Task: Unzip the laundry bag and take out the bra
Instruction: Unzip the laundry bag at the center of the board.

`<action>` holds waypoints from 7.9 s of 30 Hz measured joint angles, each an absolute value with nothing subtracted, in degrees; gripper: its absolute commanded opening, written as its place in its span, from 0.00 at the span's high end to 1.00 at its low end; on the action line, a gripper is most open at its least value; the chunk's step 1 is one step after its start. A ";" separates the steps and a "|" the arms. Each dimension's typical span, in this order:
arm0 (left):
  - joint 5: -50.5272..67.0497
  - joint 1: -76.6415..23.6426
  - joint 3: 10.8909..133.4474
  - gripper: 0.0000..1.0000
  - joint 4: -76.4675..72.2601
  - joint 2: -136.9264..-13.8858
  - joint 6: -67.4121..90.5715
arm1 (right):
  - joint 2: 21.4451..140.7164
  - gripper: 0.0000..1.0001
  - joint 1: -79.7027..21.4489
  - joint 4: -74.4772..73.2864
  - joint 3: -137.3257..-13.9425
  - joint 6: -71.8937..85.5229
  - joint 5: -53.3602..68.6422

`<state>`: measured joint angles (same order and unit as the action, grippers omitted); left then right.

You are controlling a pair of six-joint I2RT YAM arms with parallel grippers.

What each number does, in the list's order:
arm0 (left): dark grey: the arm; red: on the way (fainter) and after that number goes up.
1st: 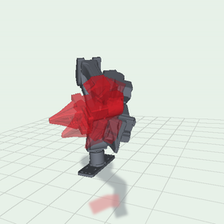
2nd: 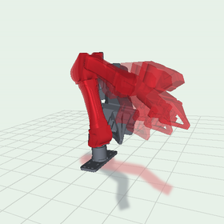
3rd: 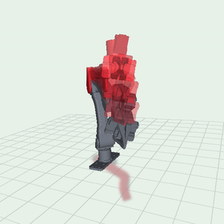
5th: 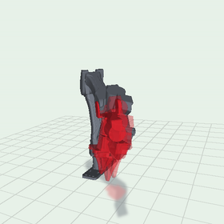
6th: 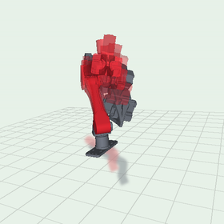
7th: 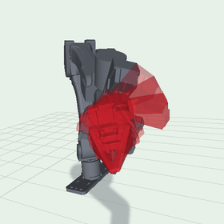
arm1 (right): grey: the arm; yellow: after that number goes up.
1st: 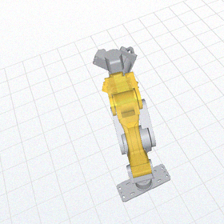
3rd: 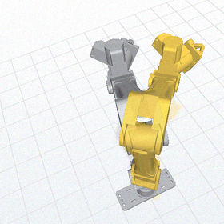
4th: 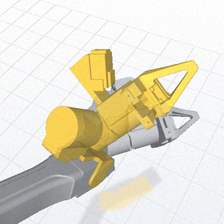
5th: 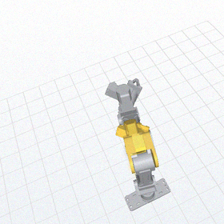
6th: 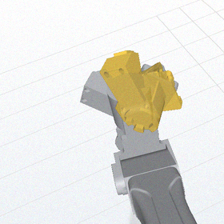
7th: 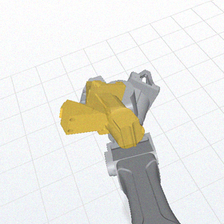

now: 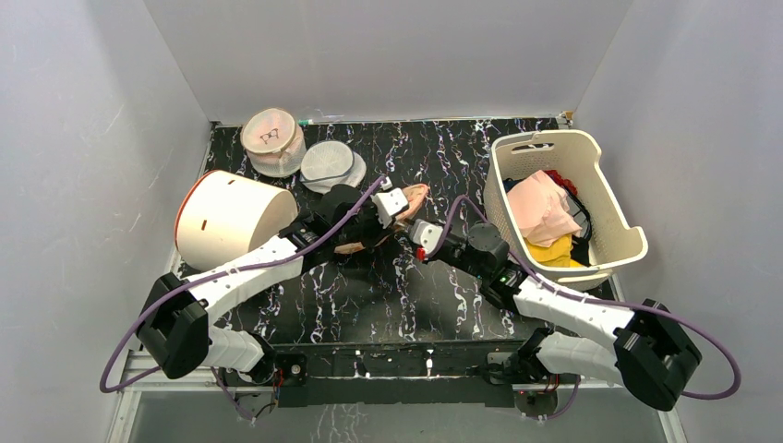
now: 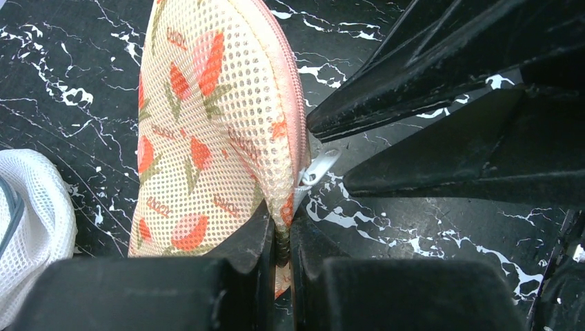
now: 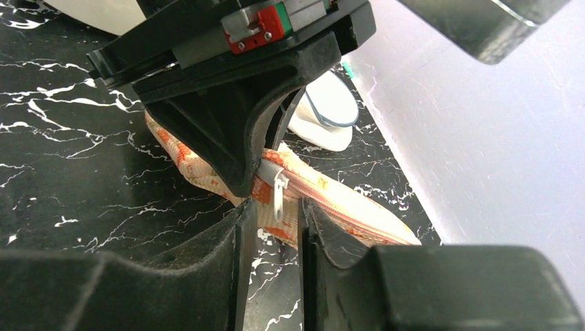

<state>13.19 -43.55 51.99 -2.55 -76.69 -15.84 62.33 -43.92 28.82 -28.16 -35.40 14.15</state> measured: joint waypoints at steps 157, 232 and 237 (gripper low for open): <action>15.57 -44.77 52.56 0.88 -2.00 -71.92 -22.92 | 74.39 1.00 -26.85 -9.17 -47.13 12.19 16.60; 24.38 -46.85 49.91 0.51 6.33 -69.76 -32.05 | 72.86 1.00 -22.31 -0.27 -41.91 12.27 26.70; 31.53 -46.96 51.77 0.45 5.80 -72.05 -28.10 | 67.92 1.00 -22.41 0.01 -35.97 13.47 25.89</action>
<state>31.53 -46.96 51.77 5.80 -72.05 -28.10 67.92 -22.41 0.01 -35.97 13.47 25.89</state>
